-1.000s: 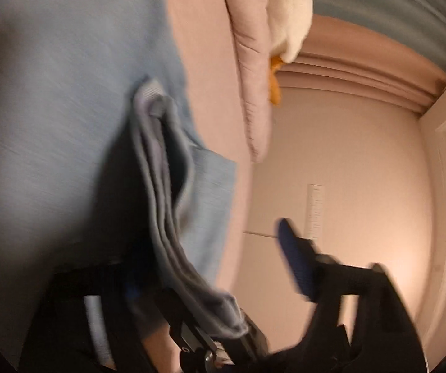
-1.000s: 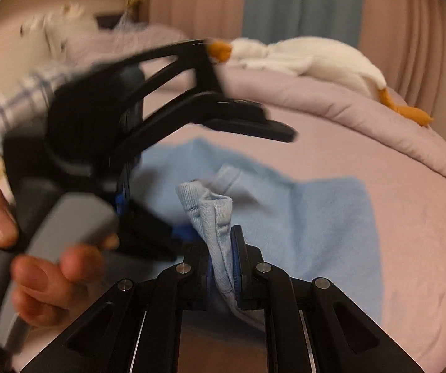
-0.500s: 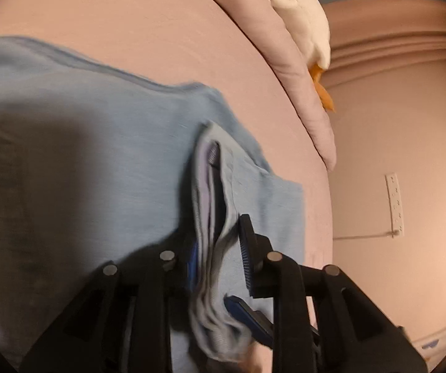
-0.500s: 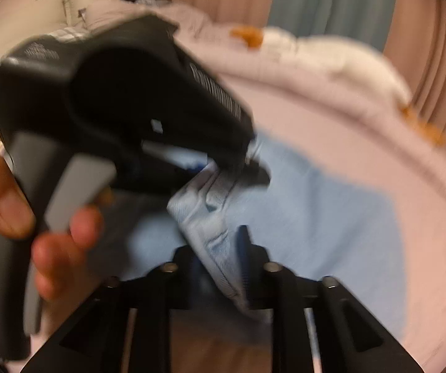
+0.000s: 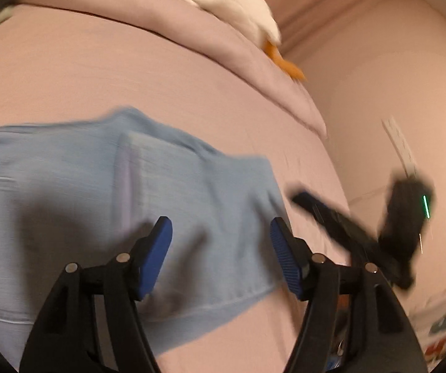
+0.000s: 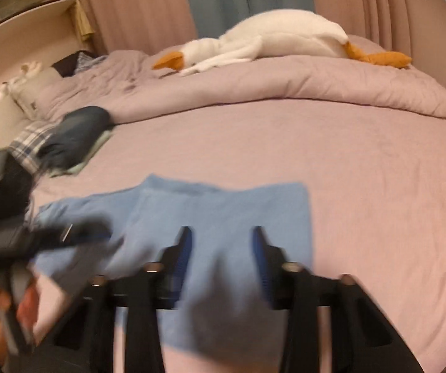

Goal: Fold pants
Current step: 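Open both tools and withdraw from the folded jeans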

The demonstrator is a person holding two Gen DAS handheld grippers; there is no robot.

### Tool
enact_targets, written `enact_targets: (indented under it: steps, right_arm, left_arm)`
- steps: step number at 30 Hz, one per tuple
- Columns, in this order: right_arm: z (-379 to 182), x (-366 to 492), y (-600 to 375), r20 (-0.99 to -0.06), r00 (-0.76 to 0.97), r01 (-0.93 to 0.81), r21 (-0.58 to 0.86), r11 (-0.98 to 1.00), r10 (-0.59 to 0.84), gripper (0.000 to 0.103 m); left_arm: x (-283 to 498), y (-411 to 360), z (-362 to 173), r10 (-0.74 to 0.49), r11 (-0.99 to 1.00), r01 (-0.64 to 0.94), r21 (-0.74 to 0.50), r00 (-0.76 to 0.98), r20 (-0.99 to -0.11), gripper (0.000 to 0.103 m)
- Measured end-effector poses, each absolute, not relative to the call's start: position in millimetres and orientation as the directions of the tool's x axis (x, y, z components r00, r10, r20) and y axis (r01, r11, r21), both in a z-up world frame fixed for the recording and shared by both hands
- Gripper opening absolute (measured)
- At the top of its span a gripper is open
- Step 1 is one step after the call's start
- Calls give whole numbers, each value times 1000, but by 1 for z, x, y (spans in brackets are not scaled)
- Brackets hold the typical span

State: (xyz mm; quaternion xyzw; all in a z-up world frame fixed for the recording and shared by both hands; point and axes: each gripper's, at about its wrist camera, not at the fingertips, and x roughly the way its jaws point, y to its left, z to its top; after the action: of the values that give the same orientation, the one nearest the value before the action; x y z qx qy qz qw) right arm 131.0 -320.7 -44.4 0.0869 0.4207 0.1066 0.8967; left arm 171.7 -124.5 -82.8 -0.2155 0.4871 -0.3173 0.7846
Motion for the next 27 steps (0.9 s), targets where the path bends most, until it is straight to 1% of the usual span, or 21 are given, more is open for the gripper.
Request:
enact_targets:
  steps: [1,3,4,5,7,8,12,15,19,20,21,23,24,25,26,27]
  right_arm:
    - [-50,147,-326,-757,609,-95,225,970,236,23]
    - [-66,176,-330,-794,572,-74,199,977,205,18]
    - [-74,184,-332,-809,554,-61,196,979,197,18]
    - [-86,195,-333,-829,528,-45,191,981,185,18]
    - [-109,203,-328,-870,468,-28,158,987,152,13]
    - [-113,203,-326,-868,471,-32,161,986,157,12]
    - [-97,189,-326,-862,476,-27,181,983,172,12]
    - [-77,158,-328,-828,527,-53,195,979,193,12]
    - [-60,110,-318,-810,563,-107,126,986,164,14]
    - [-61,100,-315,-814,558,-118,114,986,161,19]
    - [-65,96,-314,-824,547,-124,98,987,150,21]
    - [-90,83,-305,-879,469,-127,31,991,87,21]
    - [-101,76,-302,-880,469,-130,18,991,77,21]
    - [-100,68,-298,-852,520,-142,-15,990,61,21]
    - [-99,65,-296,-848,528,-152,-35,988,51,21]
    - [-94,66,-298,-853,519,-138,-21,990,54,21]
  left_arm:
    - [171,-136,-89,-703,711,310,-631,302,-644,64]
    - [168,-144,-102,-663,747,313,-586,282,-694,64]
    - [168,-144,-114,-640,766,296,-571,264,-722,61]
    - [167,-142,-120,-638,768,296,-568,271,-721,59]
    - [164,-137,-122,-646,760,316,-567,276,-712,59]
    - [163,-135,-122,-647,759,315,-570,272,-712,59]
    - [168,-130,-128,-659,750,292,-593,258,-706,59]
    - [173,-138,-124,-658,751,292,-592,265,-705,59]
    - [173,-143,-118,-648,760,289,-582,274,-711,60]
    - [172,-144,-117,-644,764,289,-578,275,-714,60]
    - [171,-144,-116,-640,767,287,-574,277,-717,60]
    - [171,-147,-114,-632,773,287,-566,279,-723,60]
    - [170,-147,-113,-628,777,288,-560,281,-726,60]
    - [169,-148,-112,-624,779,288,-556,286,-727,60]
    - [166,-146,-110,-615,787,290,-545,294,-732,60]
    - [163,-146,-108,-607,793,291,-535,300,-736,60]
